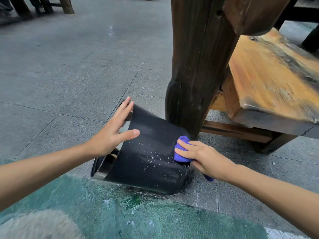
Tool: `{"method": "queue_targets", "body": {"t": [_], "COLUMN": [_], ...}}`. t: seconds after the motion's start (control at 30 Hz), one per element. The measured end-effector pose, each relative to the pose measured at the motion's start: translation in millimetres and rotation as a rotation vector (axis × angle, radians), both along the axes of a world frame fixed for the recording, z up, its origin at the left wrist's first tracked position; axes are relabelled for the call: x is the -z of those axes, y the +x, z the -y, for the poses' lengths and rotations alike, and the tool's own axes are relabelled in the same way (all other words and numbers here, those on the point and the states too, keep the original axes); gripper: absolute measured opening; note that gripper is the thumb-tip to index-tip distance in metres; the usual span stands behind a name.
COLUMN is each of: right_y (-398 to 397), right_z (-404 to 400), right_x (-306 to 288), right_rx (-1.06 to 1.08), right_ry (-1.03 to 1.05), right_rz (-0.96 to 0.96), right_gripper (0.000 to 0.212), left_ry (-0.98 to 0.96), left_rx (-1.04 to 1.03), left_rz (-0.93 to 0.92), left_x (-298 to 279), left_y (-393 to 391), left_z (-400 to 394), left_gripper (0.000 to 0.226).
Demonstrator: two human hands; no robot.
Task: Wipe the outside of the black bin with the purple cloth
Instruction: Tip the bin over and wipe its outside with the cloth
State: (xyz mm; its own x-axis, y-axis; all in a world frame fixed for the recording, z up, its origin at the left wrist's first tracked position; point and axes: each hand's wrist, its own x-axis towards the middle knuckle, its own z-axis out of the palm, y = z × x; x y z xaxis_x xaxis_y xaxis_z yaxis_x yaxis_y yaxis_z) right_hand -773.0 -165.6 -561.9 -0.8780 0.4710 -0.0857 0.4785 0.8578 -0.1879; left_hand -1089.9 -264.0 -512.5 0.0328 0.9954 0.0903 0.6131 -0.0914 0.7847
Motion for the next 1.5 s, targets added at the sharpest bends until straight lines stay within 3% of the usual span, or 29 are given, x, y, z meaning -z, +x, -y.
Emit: {"method": "queue_targets", "body": {"t": [0.1, 0.27, 0.4, 0.47, 0.57, 0.73, 0.87, 1.13, 1.23, 1.33, 1.5], "right_y": [5, -21, -69, -89, -100, -72, -42, -3, 2, 8, 13], "right_z": [-10, -15, 16, 40, 59, 56, 45, 31, 26, 14, -2], "right_x": [-10, -55, -83, -80, -65, -44, -25, 0, 6, 12, 8], "right_rx": [0.073, 0.236, 0.078, -0.042, -0.060, -0.117, -0.070, 0.083, 0.136, 0.173, 0.214], "right_ry": [-0.073, -0.054, -0.036, 0.001, 0.132, 0.241, 0.215, 0.135, 0.079, -0.019, -0.092], "right_rz": [-0.029, -0.348, -0.385, -0.341, -0.278, -0.196, -0.077, -0.058, -0.012, -0.059, -0.149], "right_gripper": [0.066, 0.072, 0.068, 0.060, 0.052, 0.050, 0.048, 0.053, 0.057, 0.061, 0.054], "left_ry": [0.010, -0.006, -0.012, -0.043, -0.061, -0.030, -0.044, 0.064, 0.164, 0.175, 0.175], "left_rx": [0.016, 0.023, 0.024, 0.018, -0.027, -0.010, 0.010, 0.157, 0.099, 0.001, -0.057], "left_rz": [0.004, 0.092, 0.205, 0.330, 0.497, 0.345, 0.299, -0.086, -0.195, -0.192, -0.252], "left_x": [3, 5, 0, -4, -8, -7, -8, -3, 5, 10, 13], "left_y": [-1, 3, 20, 33, 45, 35, 27, 35, 46, 57, 50], "left_z": [-2, -8, -14, -14, -15, -19, -20, 2, 18, 27, 28], "left_gripper": [0.095, 0.089, 0.090, 0.089, 0.086, 0.078, 0.096, 0.102, 0.096, 0.084, 0.088]}}
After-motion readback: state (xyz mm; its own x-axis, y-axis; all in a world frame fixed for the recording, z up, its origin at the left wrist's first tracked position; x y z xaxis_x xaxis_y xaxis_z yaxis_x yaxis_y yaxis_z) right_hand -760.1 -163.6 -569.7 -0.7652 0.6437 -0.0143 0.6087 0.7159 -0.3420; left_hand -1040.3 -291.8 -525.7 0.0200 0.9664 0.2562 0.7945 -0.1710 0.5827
